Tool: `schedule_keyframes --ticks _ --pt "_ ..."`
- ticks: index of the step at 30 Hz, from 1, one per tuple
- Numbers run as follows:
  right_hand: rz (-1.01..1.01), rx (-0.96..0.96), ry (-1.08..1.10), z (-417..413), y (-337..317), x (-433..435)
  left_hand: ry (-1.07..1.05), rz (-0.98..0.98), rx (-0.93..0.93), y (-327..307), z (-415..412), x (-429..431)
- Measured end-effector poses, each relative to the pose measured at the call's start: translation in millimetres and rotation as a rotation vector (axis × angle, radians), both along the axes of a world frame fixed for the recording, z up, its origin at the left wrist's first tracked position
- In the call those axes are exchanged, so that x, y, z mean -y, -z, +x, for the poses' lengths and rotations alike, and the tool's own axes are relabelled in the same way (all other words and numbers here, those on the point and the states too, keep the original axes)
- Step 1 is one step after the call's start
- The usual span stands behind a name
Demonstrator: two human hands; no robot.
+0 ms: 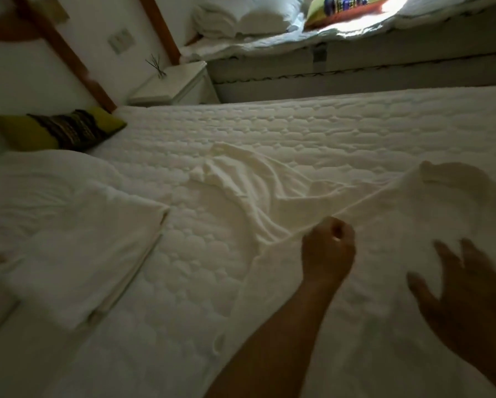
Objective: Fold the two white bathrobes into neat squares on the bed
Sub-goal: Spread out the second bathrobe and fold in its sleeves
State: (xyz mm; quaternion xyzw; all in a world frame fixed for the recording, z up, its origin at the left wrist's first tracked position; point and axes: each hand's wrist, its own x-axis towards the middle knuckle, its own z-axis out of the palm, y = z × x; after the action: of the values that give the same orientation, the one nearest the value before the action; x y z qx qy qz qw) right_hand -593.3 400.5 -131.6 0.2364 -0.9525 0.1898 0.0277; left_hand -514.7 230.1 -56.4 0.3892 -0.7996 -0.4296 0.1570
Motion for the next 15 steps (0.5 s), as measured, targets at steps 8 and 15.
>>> schedule_keyframes --ticks 8,15 --pt "0.230 0.092 0.161 56 83 91 -0.510 0.454 -0.046 46 18 269" --pt "0.119 -0.095 0.166 66 60 114 -0.759 0.591 -0.476 72 -16 360"
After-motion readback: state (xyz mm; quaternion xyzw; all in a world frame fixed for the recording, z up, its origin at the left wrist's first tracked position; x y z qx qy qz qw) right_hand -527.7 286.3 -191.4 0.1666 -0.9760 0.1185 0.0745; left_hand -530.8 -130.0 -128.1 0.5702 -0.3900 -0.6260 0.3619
